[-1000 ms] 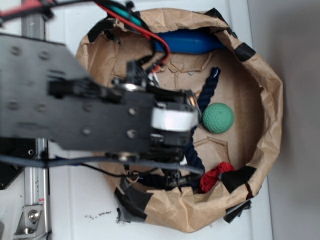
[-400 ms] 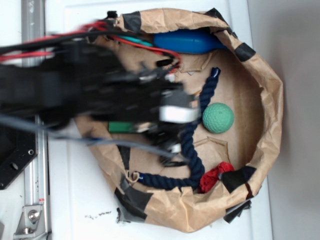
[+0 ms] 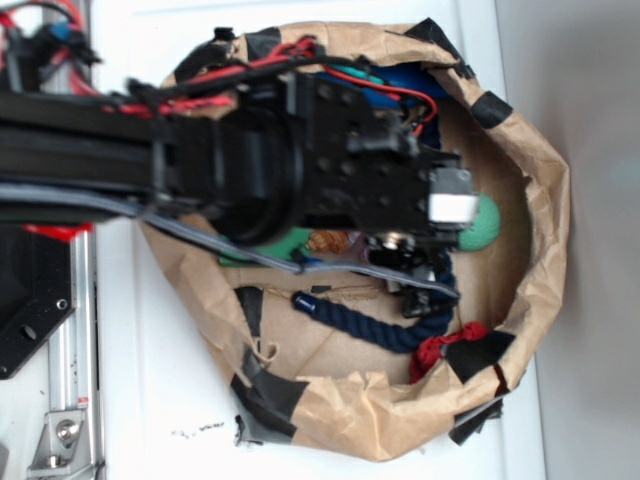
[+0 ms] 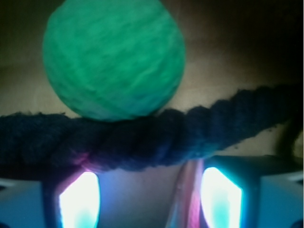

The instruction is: Grab the shell.

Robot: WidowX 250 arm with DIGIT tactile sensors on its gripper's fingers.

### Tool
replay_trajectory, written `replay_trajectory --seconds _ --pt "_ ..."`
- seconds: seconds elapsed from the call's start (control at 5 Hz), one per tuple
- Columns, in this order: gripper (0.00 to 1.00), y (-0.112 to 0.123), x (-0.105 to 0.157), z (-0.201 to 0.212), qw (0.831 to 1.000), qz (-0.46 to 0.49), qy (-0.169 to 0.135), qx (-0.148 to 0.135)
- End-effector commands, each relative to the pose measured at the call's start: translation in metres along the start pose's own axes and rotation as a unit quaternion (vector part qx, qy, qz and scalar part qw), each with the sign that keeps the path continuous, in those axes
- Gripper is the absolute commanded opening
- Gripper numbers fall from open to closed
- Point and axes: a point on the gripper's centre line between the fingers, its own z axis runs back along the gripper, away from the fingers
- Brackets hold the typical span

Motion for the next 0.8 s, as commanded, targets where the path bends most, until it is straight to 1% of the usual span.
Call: replay_trajectory --seconds 0.0,0.2,0.4,0.6 --pt "0.0 -0.007 -0.008 0.042 1.0 -0.015 -0.012 -0.011" --pt "1.0 0.0 -0.008 0.057 1.0 -0.003 -0.025 -0.003" --pt "1.0 -0.001 -0.008 0.057 0.999 -0.008 -0.031 -0.004" --pt "1.0 -0.002 -0.016 0.047 1.0 -0.006 -0.005 -0.015"
